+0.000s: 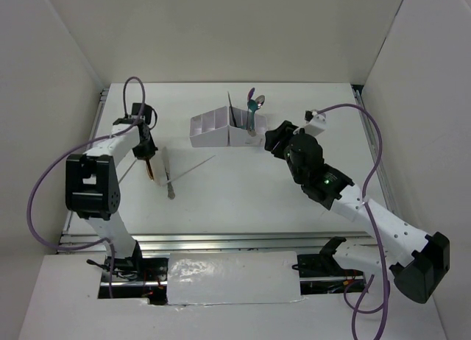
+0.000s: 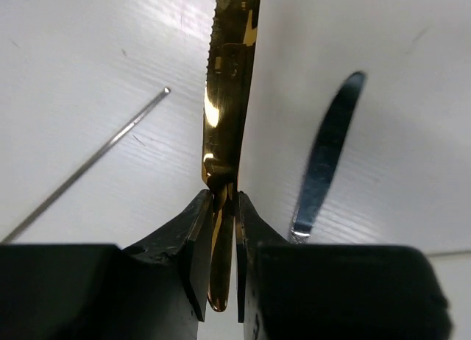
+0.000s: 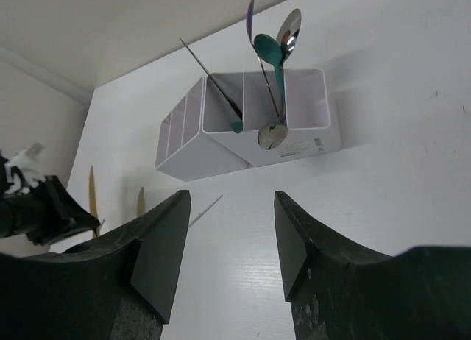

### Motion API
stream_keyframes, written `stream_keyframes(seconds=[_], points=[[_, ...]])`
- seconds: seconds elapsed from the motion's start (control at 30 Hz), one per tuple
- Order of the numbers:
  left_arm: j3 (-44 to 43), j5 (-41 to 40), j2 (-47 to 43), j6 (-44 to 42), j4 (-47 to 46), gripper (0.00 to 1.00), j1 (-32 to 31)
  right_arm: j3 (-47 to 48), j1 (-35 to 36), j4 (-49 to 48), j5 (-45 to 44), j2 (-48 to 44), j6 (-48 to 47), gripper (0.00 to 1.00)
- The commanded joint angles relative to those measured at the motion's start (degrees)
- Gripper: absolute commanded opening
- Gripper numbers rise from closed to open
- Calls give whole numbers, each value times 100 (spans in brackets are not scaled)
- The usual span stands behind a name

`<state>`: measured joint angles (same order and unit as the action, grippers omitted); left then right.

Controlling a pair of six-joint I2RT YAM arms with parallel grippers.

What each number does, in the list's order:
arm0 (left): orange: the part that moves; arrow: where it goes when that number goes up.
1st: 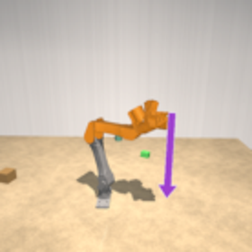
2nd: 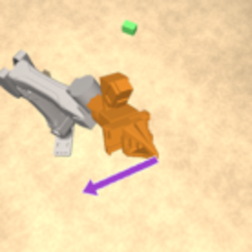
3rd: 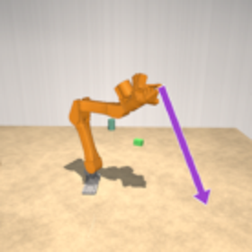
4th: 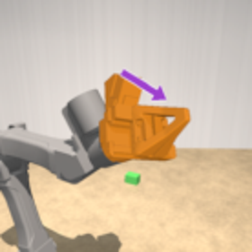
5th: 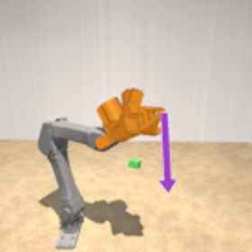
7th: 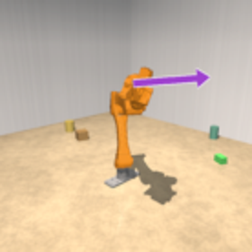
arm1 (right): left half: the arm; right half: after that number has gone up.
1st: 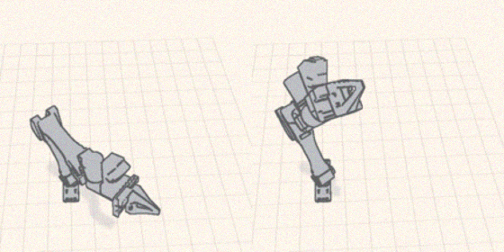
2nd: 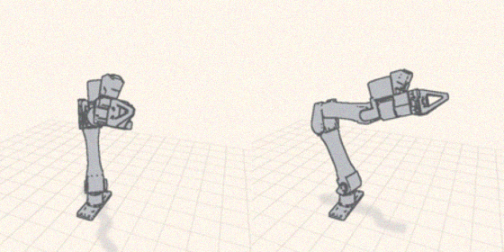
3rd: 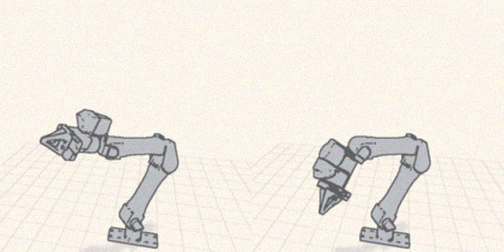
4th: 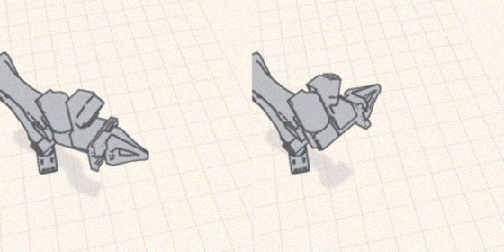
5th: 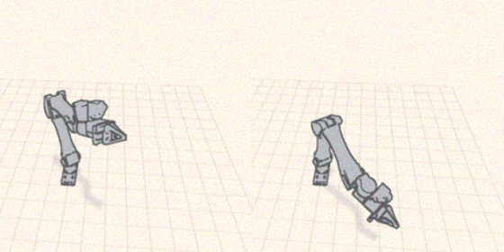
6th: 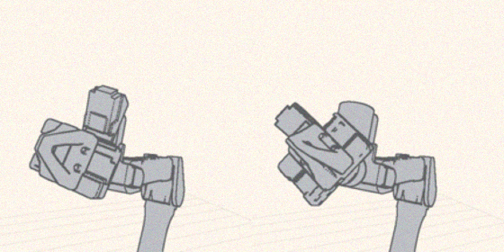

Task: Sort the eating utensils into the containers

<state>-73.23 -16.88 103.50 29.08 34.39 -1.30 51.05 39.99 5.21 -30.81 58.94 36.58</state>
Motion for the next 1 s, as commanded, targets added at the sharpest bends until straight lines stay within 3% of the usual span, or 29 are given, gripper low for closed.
stream_keyframes(seconds=[0.0, 0.2, 0.37, 0.77, 0.97], points=[[-542, -193, -812, -429, 120, 3, -81, 20, 71, 103, -215, -154, 78, 57], [-1122, 299, -1507, -825, -177, 0, -546, -16, 115, 331, -504, -277, 60, 58], [-1553, 1203, -1632, -966, -1046, 0, -942, -182, 123, 559, -953, -864, -80, 58], [-2361, 2470, -763, -1106, -2893, 0, -1645, -455, 123, 1482, -1700, -2123, -327, 58], [-3153, 2778, 45, -1370, -3174, 0, -2023, -464, 106, 1825, -1972, -2404, -502, 59]])
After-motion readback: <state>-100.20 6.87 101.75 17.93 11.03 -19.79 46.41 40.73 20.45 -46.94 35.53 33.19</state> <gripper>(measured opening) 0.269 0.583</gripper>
